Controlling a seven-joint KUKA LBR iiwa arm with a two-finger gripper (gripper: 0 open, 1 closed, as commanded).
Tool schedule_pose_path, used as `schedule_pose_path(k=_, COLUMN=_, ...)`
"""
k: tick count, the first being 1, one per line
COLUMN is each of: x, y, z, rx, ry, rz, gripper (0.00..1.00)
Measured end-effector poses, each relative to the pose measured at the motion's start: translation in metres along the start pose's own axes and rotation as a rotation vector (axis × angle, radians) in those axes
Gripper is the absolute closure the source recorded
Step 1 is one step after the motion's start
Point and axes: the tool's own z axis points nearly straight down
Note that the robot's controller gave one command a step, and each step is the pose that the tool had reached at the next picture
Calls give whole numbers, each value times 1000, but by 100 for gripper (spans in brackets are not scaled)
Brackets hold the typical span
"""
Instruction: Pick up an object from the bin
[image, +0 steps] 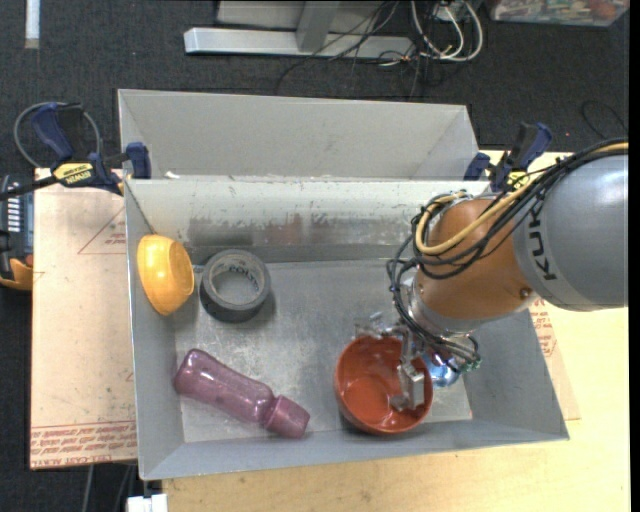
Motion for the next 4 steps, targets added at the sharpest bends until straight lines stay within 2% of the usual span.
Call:
schedule_pose_path(k=1, x=-19, y=16, z=1, rx=12, ry=-35, rz=196, gripper=100)
schedule_pose_path(k=2, x=-19, y=16, z=1, rx=12, ry=-35, rz=195, gripper=100)
schedule_pose_path(k=3, x=-21, y=8, z=-92, rx=8, ry=-24, rz=195, gripper=100)
schedule_pose_path(k=4, x=-19, y=18, z=-124, rx=9, ry=-28, rz=197, gripper=100)
